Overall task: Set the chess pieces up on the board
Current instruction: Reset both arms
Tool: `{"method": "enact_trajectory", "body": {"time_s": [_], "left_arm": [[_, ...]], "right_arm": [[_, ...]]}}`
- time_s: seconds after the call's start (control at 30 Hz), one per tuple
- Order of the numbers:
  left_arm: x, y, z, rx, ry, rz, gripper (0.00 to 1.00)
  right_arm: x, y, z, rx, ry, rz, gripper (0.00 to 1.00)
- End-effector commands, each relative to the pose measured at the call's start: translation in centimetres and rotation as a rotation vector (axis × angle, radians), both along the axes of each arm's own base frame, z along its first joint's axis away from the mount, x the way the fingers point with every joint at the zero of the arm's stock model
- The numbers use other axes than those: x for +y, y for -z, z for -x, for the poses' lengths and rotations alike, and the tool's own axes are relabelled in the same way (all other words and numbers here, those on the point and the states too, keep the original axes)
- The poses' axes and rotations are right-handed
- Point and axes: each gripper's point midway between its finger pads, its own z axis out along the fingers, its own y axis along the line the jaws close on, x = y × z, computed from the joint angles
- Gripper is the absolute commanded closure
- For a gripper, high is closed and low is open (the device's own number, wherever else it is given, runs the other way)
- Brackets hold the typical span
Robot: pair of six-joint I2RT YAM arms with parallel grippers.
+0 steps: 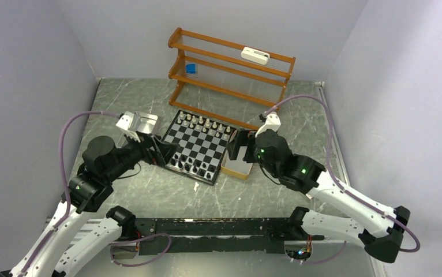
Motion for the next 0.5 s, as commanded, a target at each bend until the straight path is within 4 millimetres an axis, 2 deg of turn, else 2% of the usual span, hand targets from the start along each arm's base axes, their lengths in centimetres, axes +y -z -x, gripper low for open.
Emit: {"method": "enact_trajectory", "body": {"time_s": [0.0,0.23,0.47], "left_arm": [[-1.0,3.3,2.0,0.107,0.086,0.013,0.02],[-1.1,3.2,2.5,0.11,0.11,0.006,0.02],[-0.7,3.0,2.7,0.104,0.097,0.008,0.02]], "right_arm": [[-1.5,-1.5,0.8,-0.052,-0.002,-0.032,0.0],[-2.4,-3.1,1.7,-0.113,-0.02,-0.104,0.0],[-1.8,-2.5,1.7,-0.094,-0.052,-0.059,0.0]]}}
